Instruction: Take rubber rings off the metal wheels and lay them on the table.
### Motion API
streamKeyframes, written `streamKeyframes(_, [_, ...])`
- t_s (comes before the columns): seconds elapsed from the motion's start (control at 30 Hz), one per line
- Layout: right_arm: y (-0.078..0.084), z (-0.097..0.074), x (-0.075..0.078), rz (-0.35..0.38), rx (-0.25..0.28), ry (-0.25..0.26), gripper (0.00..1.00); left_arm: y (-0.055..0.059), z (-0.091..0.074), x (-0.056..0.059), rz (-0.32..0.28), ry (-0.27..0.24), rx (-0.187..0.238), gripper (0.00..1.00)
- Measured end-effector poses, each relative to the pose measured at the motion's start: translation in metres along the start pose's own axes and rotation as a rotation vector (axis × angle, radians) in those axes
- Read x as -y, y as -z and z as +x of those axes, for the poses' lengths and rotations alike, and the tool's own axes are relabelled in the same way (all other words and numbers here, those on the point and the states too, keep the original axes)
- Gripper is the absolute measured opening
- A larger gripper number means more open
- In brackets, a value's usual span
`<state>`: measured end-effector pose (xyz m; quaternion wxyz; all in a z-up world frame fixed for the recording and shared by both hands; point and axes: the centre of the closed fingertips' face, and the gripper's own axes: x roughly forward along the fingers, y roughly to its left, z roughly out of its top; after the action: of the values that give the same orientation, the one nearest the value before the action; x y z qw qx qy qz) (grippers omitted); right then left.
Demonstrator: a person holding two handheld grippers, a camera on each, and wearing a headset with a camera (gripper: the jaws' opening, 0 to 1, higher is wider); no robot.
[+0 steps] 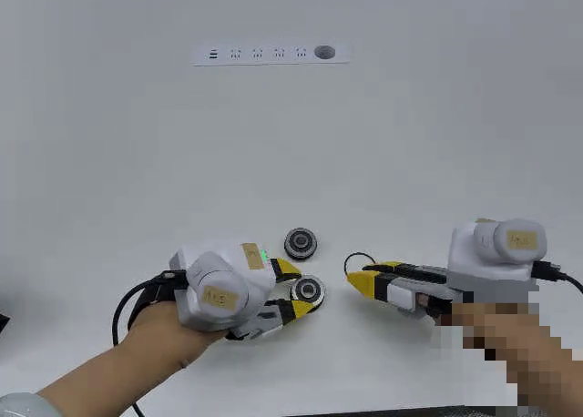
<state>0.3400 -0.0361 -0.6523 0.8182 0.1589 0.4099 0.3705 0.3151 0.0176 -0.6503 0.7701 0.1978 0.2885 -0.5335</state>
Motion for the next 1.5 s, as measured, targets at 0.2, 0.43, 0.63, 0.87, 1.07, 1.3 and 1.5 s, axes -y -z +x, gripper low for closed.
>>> streamKeyframes(0.2, [0.003,0.003,-0.003,0.003,-0.009,-0.011,0.21,0.000,0.002,0.000,-0.004,0.002,-0.001,0.22])
streamKeyframes(0.43, [0.004,0.005,-0.007,0.004,-0.014,-0.021,0.21,-0.001,0.004,-0.001,0.011,0.008,-0.004,0.19])
streamKeyframes(0.63, [0.006,0.009,-0.011,0.009,-0.021,-0.039,0.21,-0.001,0.005,0.000,0.021,0.017,-0.010,0.16])
streamKeyframes(0.87, [0.009,0.015,-0.018,0.030,-0.030,-0.069,0.21,-0.001,0.007,-0.001,0.028,0.013,-0.009,0.13])
streamKeyframes(1.07, [0.011,0.020,-0.023,0.070,-0.038,-0.099,0.22,0.000,0.007,-0.002,0.026,0.014,-0.005,0.13])
streamKeyframes(1.3, [0.013,0.025,-0.033,0.105,-0.045,-0.155,0.28,0.002,0.007,-0.001,0.021,0.014,0.002,0.13])
streamKeyframes(1.5, [0.018,0.027,-0.037,0.114,-0.067,-0.180,0.28,0.003,0.006,-0.002,0.023,0.016,0.003,0.13])
